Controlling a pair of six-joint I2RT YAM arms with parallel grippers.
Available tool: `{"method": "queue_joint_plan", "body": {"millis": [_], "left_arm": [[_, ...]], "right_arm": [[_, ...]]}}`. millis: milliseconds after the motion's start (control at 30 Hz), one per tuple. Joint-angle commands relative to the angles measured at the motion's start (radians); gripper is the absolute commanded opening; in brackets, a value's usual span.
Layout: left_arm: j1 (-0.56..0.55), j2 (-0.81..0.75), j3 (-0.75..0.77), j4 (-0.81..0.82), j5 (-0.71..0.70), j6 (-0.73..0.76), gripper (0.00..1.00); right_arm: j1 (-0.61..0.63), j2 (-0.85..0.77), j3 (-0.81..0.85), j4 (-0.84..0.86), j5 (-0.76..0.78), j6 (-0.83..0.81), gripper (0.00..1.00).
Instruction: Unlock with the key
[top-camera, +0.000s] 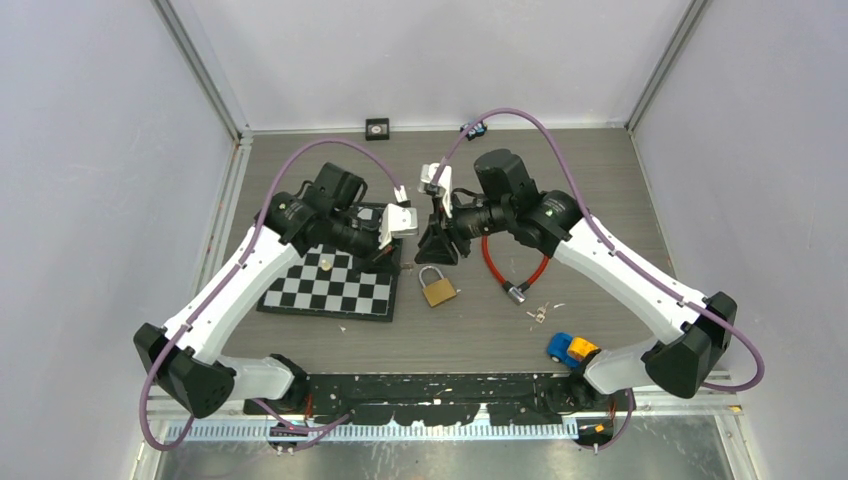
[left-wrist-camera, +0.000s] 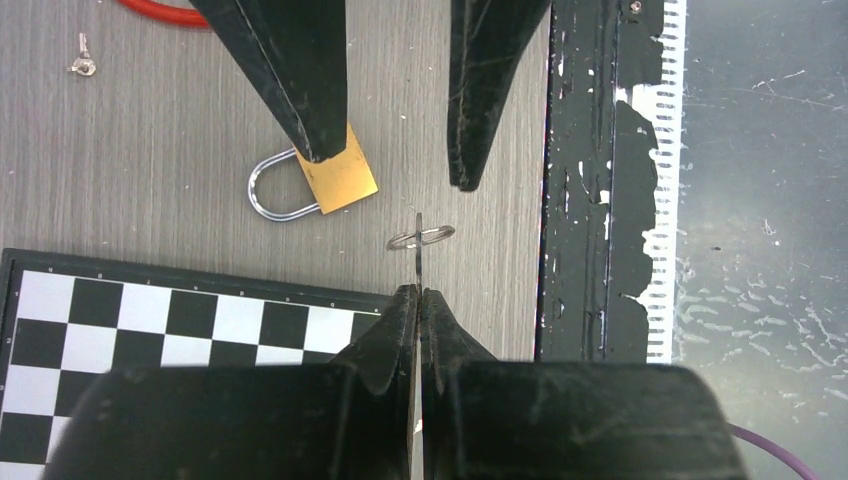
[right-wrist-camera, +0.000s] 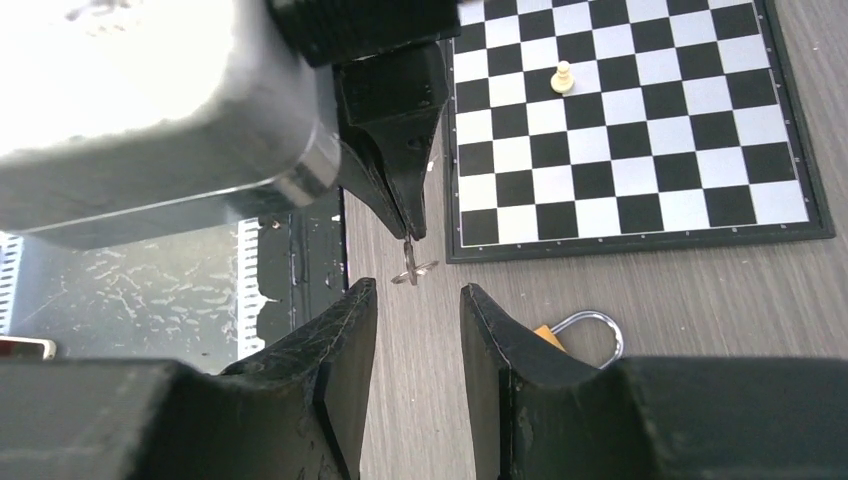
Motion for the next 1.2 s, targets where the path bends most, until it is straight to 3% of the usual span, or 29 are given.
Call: {"method": "queue_joint_plan", "body": {"millis": [0, 467, 900, 1167], "left_arm": [[-0.005, -0.031, 0.029, -0.011, 0.025, -0.025, 0.00], [-0.004, -0.042, -0.010, 0.041, 0.084, -0.065, 0.00], [-0.004, -0.048, -0.028, 0.059, 0.082, -0.074, 0.00], [-0.005, -0.054, -0.038, 0.068, 0.073, -0.075, 0.00]], "right_arm": [[-0.001, -0.001, -0.032, 0.138, -0.069, 0.078, 0.42], [-0.001, 0.026, -0.140, 0.308, -0.106, 0.173, 0.42], [-0.001, 0.028, -0.156, 0.310, -0.120, 0.172, 0.32], [-0.001, 0.012, -0.168, 0.284, -0.123, 0.139, 0.30]]}}
